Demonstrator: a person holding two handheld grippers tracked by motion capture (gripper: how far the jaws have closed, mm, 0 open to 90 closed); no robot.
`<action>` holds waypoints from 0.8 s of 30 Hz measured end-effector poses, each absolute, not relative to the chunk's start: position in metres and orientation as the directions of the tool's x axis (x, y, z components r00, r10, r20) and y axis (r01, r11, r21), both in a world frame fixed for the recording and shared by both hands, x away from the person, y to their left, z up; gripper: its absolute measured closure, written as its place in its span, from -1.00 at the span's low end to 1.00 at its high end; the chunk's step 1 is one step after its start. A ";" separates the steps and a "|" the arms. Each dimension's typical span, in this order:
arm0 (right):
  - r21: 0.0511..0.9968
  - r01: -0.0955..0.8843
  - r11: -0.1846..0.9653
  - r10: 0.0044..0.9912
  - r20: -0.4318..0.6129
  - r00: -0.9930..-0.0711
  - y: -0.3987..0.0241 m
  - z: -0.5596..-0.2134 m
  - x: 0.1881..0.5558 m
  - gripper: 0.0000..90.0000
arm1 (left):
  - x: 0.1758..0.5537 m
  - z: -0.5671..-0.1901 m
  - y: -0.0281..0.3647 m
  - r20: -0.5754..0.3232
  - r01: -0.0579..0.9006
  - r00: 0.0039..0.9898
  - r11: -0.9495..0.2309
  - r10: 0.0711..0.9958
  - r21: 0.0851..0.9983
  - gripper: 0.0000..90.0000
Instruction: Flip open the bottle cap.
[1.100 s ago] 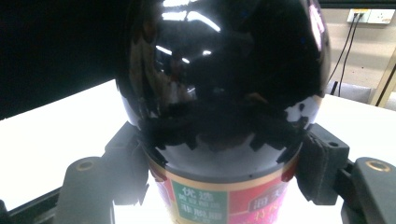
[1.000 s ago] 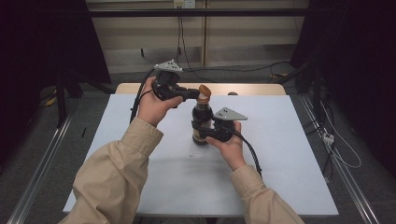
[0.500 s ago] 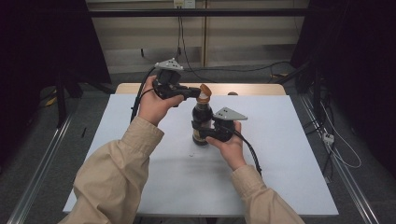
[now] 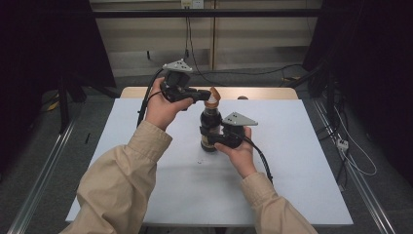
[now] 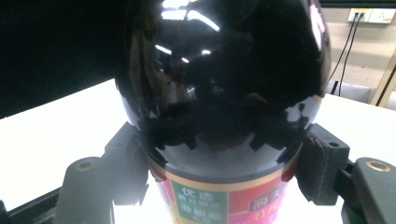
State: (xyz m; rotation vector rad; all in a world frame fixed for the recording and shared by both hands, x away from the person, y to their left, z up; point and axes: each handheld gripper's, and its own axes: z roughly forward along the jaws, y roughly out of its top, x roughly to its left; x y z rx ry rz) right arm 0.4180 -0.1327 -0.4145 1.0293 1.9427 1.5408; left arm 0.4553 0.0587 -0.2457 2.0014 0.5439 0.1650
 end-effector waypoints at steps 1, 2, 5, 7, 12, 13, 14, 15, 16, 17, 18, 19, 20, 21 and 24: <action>0.957 0.273 0.096 0.780 0.098 -0.618 -0.133 -0.414 0.418 -0.34 | 0.455 -0.246 0.058 -0.116 0.306 0.889 -0.387 0.443 0.870 1.00; 0.957 0.273 0.097 0.780 0.098 -0.619 -0.133 -0.414 0.418 -0.34 | 0.455 -0.246 0.058 -0.117 0.307 0.889 -0.387 0.443 0.870 1.00; 0.957 0.274 0.097 0.780 0.098 -0.618 -0.133 -0.414 0.418 -0.34 | 0.456 -0.246 0.057 -0.119 0.307 0.889 -0.382 0.443 0.872 1.00; 0.957 0.274 0.098 0.780 0.098 -0.618 -0.133 -0.414 0.418 -0.34 | 0.456 -0.246 0.057 -0.121 0.309 0.887 -0.379 0.445 0.872 1.00; 0.957 0.275 0.097 0.780 0.098 -0.618 -0.133 -0.414 0.418 -0.34 | 0.456 -0.246 0.056 -0.119 0.306 0.889 -0.382 0.442 0.872 1.00; 0.957 0.274 0.098 0.780 0.098 -0.618 -0.132 -0.414 0.418 -0.34 | 0.456 -0.246 0.056 -0.120 0.308 0.888 -0.380 0.443 0.872 1.00; 0.957 0.274 0.097 0.779 0.098 -0.619 -0.132 -0.414 0.418 -0.34 | 0.456 -0.246 0.056 -0.120 0.308 0.888 -0.381 0.444 0.872 1.00; 0.957 0.274 0.096 0.780 0.098 -0.618 -0.132 -0.415 0.418 -0.34 | 0.456 -0.246 0.057 -0.120 0.308 0.888 -0.381 0.444 0.872 1.00; 0.957 0.275 0.095 0.780 0.100 -0.618 -0.132 -0.415 0.418 -0.34 | 0.456 -0.246 0.057 -0.119 0.307 0.888 -0.382 0.444 0.872 1.00; 0.957 0.275 0.095 0.781 0.099 -0.617 -0.132 -0.415 0.418 -0.34 | 0.456 -0.246 0.057 -0.119 0.307 0.888 -0.381 0.444 0.872 1.00; 0.957 0.275 0.095 0.780 0.100 -0.618 -0.132 -0.415 0.418 -0.34 | 0.456 -0.246 0.057 -0.120 0.308 0.888 -0.381 0.443 0.872 1.00; 0.957 0.275 0.095 0.780 0.100 -0.617 -0.132 -0.415 0.418 -0.34 | 0.456 -0.246 0.056 -0.120 0.308 0.888 -0.381 0.443 0.872 1.00; 0.957 0.275 0.095 0.781 0.099 -0.616 -0.132 -0.415 0.418 -0.34 | 0.456 -0.246 0.056 -0.119 0.307 0.888 -0.380 0.443 0.872 1.00; 0.957 0.276 0.095 0.781 0.100 -0.617 -0.132 -0.415 0.418 -0.34 | 0.456 -0.246 0.056 -0.119 0.306 0.889 -0.381 0.443 0.873 1.00; 0.956 0.276 0.095 0.781 0.100 -0.617 -0.132 -0.415 0.418 -0.34 | 0.456 -0.246 0.056 -0.119 0.306 0.889 -0.380 0.443 0.873 1.00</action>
